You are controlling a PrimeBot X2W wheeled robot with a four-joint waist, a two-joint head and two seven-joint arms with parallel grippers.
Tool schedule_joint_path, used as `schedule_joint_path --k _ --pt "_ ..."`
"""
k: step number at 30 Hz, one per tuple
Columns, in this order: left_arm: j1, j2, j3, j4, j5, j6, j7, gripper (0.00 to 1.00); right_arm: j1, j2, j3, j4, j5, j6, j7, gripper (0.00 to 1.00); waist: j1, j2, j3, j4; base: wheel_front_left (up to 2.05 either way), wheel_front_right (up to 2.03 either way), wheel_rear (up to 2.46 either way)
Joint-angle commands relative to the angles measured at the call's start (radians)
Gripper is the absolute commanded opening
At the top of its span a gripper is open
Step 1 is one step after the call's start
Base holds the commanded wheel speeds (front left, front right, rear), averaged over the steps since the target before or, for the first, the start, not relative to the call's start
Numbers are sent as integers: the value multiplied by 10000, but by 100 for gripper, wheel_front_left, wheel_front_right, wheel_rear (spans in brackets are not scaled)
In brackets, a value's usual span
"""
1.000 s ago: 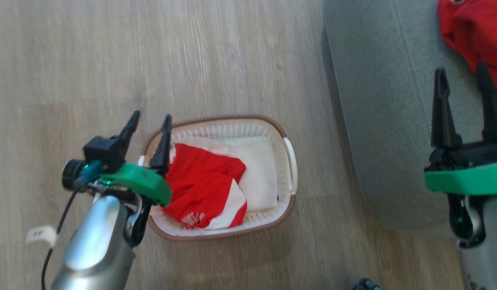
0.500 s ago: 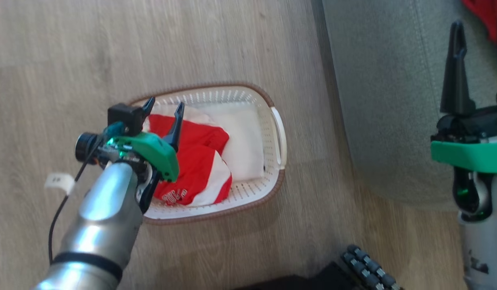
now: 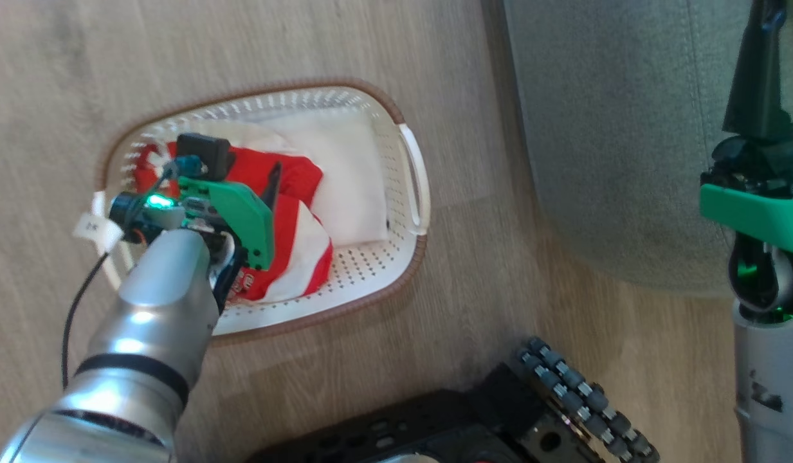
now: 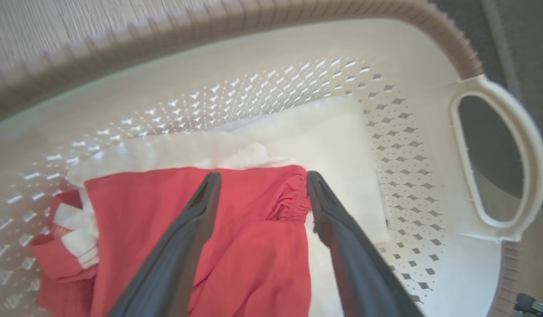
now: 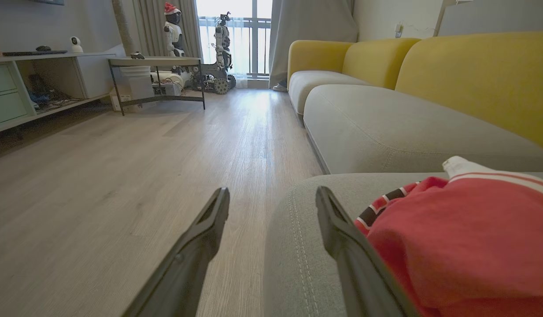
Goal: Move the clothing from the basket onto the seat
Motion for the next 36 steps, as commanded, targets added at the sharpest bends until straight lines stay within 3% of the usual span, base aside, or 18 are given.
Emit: schedule_joint_path --k 1,13,20,31,32,33,34,35,36 --pt "-66 174 93 55 -130 -55 74 100 33 49 143 -413 14 71 -59 100 -3 1 367 -274 0 0 0" --pt "-612 535 -387 819 -234 -60 1410 100 -309 275 378 -703 -3 71 -59 100 -3 1 1324 -900 0 0 0" --pt "-611 851 -545 952 -261 15 2776 100 -306 380 436 -725 -20 71 -59 100 -3 1 1585 -1075 0 0 0" --pt "-829 1048 -642 983 -386 80 3479 100 -266 439 489 -731 -101 71 -59 100 -3 1 1901 -1115 0 0 0" --pt "-844 1052 -649 984 -405 74 3493 88 -269 443 495 -734 -109 71 -59 100 -3 1 1916 -1115 0 0 0" --pt "-860 1055 -654 985 -427 66 3463 49 -274 447 503 -734 -115 71 -59 100 -3 1 1925 -1117 0 0 0" --pt "-880 1056 -663 985 -445 58 3440 22 -282 451 515 -728 -120 71 -59 100 -3 1 1926 -1120 0 0 0" --pt "-899 1068 -682 987 -482 42 3427 0 -311 461 538 -701 -124 71 -59 100 -3 1 1910 -1130 0 0 0" --pt "-903 1083 -696 987 -496 34 3390 0 -334 466 552 -684 -122 71 -59 100 -3 1 1895 -1142 0 0 0"
